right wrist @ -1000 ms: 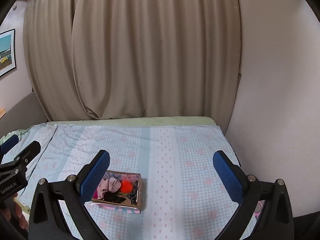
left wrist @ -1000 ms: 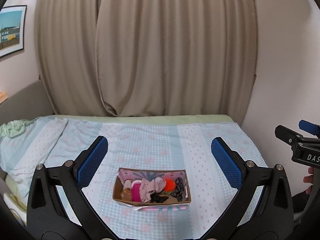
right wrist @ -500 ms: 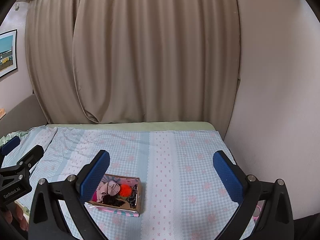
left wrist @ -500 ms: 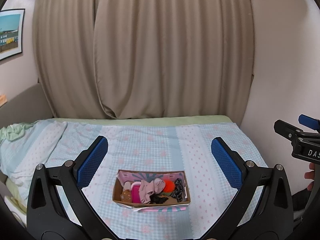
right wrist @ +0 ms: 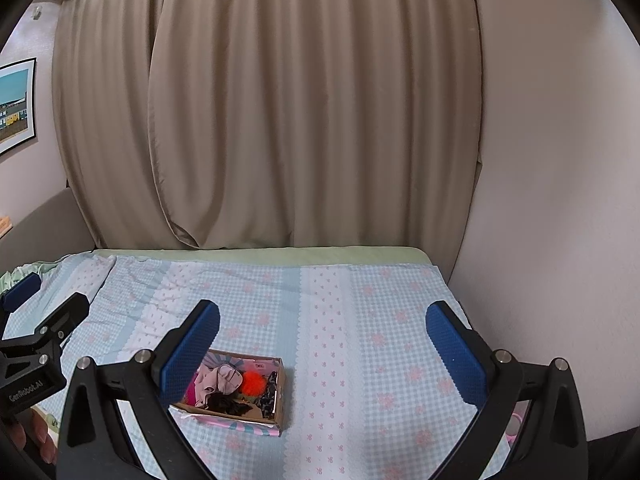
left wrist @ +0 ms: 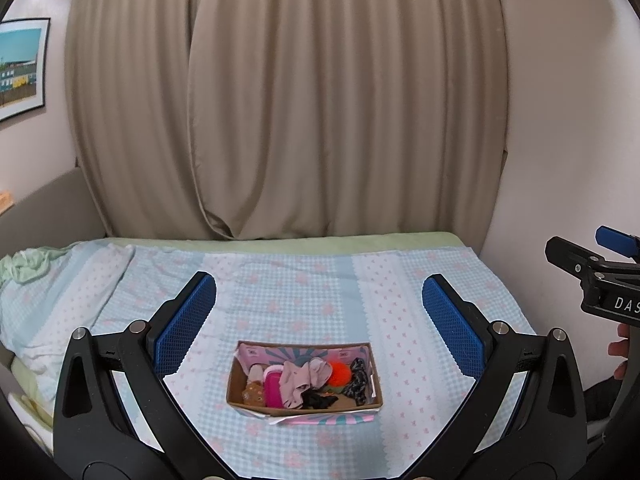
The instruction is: Organize soft objects
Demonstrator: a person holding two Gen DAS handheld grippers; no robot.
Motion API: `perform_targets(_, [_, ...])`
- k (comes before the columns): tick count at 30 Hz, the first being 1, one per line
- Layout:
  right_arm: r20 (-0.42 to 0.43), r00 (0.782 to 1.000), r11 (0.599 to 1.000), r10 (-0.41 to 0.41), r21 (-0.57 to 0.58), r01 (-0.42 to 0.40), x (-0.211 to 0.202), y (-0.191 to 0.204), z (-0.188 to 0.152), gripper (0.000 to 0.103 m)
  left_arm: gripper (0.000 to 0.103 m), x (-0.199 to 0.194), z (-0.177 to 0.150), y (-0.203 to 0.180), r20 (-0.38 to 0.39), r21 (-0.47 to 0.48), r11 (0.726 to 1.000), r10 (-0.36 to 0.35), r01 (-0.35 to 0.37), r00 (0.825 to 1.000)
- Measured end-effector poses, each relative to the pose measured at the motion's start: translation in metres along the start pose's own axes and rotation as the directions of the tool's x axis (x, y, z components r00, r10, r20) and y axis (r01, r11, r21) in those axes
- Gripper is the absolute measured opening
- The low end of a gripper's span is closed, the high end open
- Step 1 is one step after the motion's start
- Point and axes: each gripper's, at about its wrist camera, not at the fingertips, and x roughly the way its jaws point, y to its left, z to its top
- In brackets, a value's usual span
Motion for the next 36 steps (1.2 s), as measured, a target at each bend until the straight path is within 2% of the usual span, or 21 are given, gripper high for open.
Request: perform_targets(36, [0.002,1.000,1.000,-0.002,-0.006,0.002,0.0077,0.0015,0.0072,0.103,0.103,0.0065,0.0027,0.0060,0.009,-0.008,1.000,-0.008,0.008,1.000])
